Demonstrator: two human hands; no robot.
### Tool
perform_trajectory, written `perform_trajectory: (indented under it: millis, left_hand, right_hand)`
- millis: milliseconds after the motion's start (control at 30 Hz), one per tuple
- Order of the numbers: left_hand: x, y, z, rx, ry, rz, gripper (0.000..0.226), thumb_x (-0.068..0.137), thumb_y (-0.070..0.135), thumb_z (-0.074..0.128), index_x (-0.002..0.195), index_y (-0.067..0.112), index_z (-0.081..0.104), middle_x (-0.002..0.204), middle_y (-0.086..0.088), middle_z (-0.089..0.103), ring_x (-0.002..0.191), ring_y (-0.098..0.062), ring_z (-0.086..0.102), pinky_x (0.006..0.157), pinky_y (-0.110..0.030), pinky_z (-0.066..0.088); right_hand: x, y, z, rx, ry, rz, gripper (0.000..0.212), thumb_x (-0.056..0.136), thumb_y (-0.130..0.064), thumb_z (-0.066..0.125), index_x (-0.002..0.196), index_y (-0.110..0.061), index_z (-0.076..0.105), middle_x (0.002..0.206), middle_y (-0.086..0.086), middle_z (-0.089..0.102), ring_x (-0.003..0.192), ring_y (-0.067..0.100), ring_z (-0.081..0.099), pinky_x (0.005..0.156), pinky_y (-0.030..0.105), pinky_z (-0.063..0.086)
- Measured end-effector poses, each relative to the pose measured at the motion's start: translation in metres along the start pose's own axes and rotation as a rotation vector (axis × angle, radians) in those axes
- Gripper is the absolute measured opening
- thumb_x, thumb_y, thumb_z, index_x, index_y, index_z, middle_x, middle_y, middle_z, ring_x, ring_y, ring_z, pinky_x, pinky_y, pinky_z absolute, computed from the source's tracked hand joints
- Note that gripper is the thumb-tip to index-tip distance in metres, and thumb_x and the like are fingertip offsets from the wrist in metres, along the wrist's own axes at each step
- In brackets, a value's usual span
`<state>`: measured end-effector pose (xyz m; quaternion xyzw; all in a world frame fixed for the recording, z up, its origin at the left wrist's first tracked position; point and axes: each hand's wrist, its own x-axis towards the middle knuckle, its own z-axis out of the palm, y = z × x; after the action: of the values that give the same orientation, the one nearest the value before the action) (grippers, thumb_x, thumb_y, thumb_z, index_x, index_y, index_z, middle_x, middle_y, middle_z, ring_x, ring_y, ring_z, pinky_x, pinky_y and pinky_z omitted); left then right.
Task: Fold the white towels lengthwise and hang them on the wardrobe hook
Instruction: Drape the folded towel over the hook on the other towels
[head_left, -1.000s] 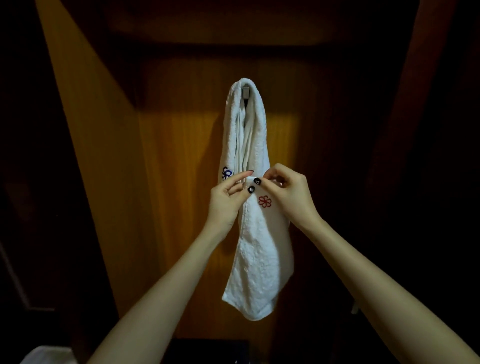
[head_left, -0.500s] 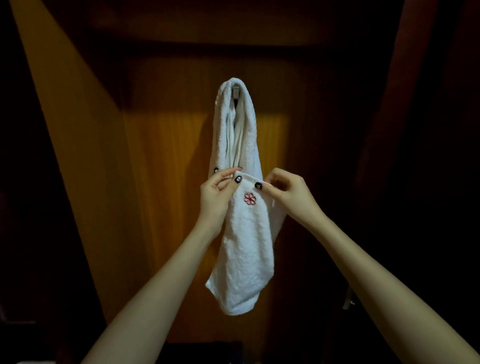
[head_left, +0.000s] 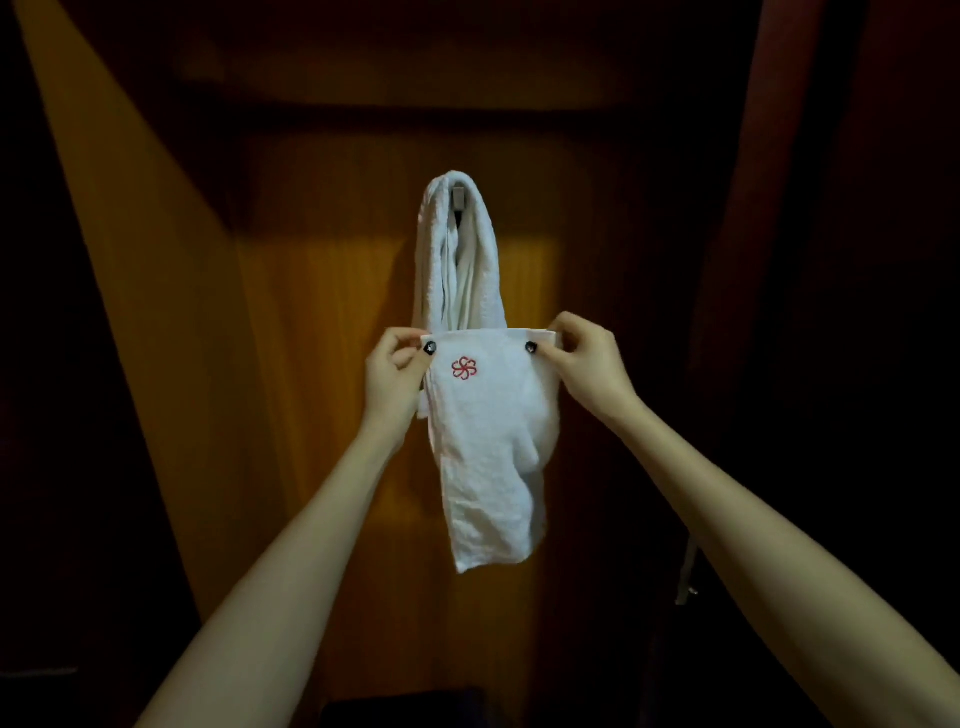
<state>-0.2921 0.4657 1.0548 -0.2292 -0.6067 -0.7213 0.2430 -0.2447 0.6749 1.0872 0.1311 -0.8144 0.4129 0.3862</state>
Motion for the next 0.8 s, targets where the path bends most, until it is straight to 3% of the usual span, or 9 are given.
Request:
perform_trajectory:
  millis: [100, 167, 200, 267, 333, 500, 667, 800]
  left_hand:
    - [-0.002, -0.004, 0.004, 0.069, -0.024, -0.044, 0.004, 0.094, 0.007, 0.055, 0.097, 0.010, 0.054, 0.063, 0.009, 0.062, 0.051, 0.005, 0.055, 0.045, -0.010, 0.039]
    - [-0.003, -0.003, -0.001, 0.099, -0.065, -0.057, 0.005, 0.095, 0.011, 0.056, 0.099, 0.014, 0.055, 0.068, 0.009, 0.065, 0.055, 0.004, 0.058, 0.047, -0.010, 0.041]
    - [-0.003, -0.001, -0.003, 0.111, -0.084, -0.064, 0.009, 0.094, 0.011, 0.057, 0.102, 0.015, 0.056, 0.073, 0.007, 0.066, 0.058, 0.004, 0.060, 0.049, -0.010, 0.043]
    - [-0.003, 0.004, -0.005, 0.118, -0.118, -0.090, 0.019, 0.094, 0.011, 0.057, 0.113, 0.016, 0.057, 0.085, 0.001, 0.069, 0.066, 0.001, 0.065, 0.054, -0.011, 0.046]
    - [-0.001, 0.011, -0.005, 0.128, -0.129, -0.120, 0.019, 0.095, 0.012, 0.056, 0.114, 0.013, 0.058, 0.091, -0.001, 0.069, 0.072, -0.002, 0.066, 0.057, -0.012, 0.048]
    - [-0.001, 0.022, -0.003, 0.128, -0.159, -0.099, 0.009, 0.094, 0.007, 0.056, 0.102, 0.010, 0.058, 0.087, -0.001, 0.068, 0.067, 0.001, 0.066, 0.056, -0.012, 0.048]
    - [-0.004, 0.028, -0.015, 0.142, -0.123, -0.020, 0.014, 0.088, 0.006, 0.063, 0.093, 0.019, 0.065, 0.088, 0.003, 0.068, 0.076, 0.002, 0.066, 0.063, -0.010, 0.048]
    - [-0.011, 0.026, -0.014, 0.186, -0.117, -0.012, 0.027, 0.085, 0.001, 0.064, 0.094, 0.026, 0.060, 0.093, -0.008, 0.066, 0.081, -0.014, 0.064, 0.068, -0.022, 0.052]
  right_hand:
    - [0.001, 0.006, 0.005, -0.057, 0.020, 0.040, 0.012, 0.086, -0.014, 0.066, 0.089, -0.005, 0.059, 0.075, 0.004, 0.056, 0.065, 0.007, 0.044, 0.060, 0.026, 0.036]
    - [-0.001, 0.005, -0.003, -0.002, 0.007, 0.103, 0.023, 0.086, -0.018, 0.069, 0.108, -0.012, 0.063, 0.096, -0.006, 0.062, 0.084, 0.004, 0.055, 0.071, 0.018, 0.042]
    - [-0.001, 0.005, -0.007, 0.014, -0.025, 0.152, 0.023, 0.086, -0.021, 0.070, 0.108, -0.014, 0.065, 0.103, -0.008, 0.064, 0.093, 0.006, 0.059, 0.076, 0.020, 0.046]
    - [-0.001, 0.004, -0.014, 0.069, -0.096, 0.219, 0.009, 0.086, -0.022, 0.071, 0.093, -0.018, 0.068, 0.101, -0.004, 0.068, 0.097, 0.014, 0.065, 0.080, 0.029, 0.054]
    - [-0.001, -0.001, -0.022, 0.134, -0.120, 0.219, 0.008, 0.087, -0.021, 0.071, 0.083, -0.020, 0.064, 0.096, -0.002, 0.067, 0.094, 0.016, 0.066, 0.079, 0.031, 0.054]
    - [-0.006, -0.005, -0.030, 0.120, -0.187, 0.141, 0.014, 0.091, -0.022, 0.066, 0.086, -0.013, 0.057, 0.093, 0.011, 0.063, 0.082, 0.018, 0.060, 0.068, 0.032, 0.047]
    - [-0.013, -0.006, -0.038, 0.243, -0.168, 0.117, 0.006, 0.091, -0.020, 0.064, 0.091, -0.018, 0.070, 0.086, -0.006, 0.070, 0.078, 0.008, 0.064, 0.067, 0.021, 0.050]
    - [-0.020, -0.007, -0.034, 0.184, -0.172, 0.079, 0.028, 0.088, -0.006, 0.061, 0.103, -0.028, 0.071, 0.102, -0.020, 0.069, 0.093, 0.001, 0.064, 0.075, 0.021, 0.054]
